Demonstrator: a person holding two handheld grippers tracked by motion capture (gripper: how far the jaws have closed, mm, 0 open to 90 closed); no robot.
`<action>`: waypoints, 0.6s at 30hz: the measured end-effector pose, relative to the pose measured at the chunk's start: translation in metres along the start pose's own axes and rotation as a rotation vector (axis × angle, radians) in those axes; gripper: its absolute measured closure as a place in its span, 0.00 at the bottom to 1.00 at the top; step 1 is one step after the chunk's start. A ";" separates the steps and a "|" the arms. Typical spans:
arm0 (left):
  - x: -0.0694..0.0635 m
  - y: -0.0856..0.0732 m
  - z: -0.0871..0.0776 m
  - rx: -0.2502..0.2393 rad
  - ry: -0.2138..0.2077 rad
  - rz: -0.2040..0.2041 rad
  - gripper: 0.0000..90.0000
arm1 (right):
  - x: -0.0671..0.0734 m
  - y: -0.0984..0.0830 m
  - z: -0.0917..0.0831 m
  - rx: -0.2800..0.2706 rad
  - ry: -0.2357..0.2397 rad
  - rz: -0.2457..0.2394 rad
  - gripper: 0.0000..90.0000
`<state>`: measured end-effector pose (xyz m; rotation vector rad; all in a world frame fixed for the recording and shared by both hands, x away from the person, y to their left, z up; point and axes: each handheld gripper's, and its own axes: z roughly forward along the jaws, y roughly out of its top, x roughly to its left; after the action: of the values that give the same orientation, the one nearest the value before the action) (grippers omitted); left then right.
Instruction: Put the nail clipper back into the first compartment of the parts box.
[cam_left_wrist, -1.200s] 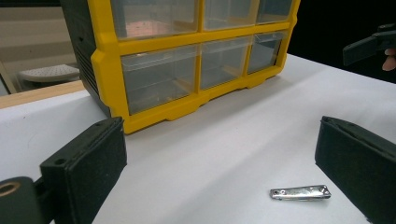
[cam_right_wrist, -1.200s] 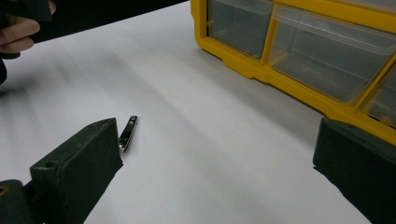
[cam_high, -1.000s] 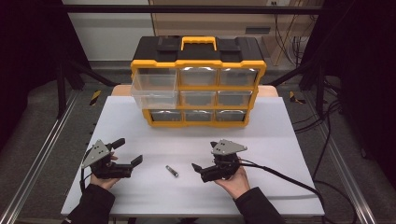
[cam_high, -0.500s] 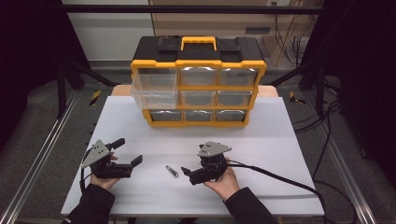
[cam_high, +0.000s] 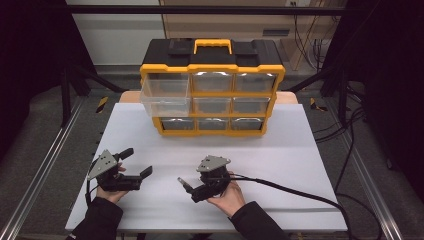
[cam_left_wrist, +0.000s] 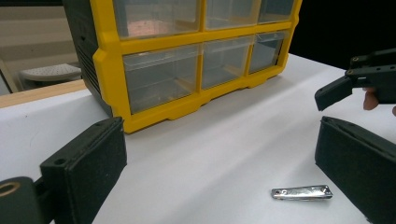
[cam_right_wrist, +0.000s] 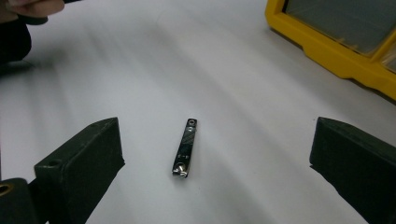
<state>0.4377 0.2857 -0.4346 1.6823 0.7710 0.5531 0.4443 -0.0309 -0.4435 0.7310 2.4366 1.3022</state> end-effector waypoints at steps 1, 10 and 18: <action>0.000 0.000 0.000 0.000 0.000 -0.001 0.02 | 0.003 0.000 0.005 0.014 -0.001 -0.008 0.03; 0.000 0.000 0.000 0.002 0.001 0.000 0.02 | 0.010 -0.003 0.026 0.081 0.008 -0.010 0.06; 0.000 0.000 0.000 0.001 0.000 0.002 0.02 | 0.011 -0.008 0.036 0.137 0.003 0.005 0.19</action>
<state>0.4377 0.2857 -0.4345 1.6844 0.7701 0.5544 0.4491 -0.0039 -0.4704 0.7700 2.5475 1.1473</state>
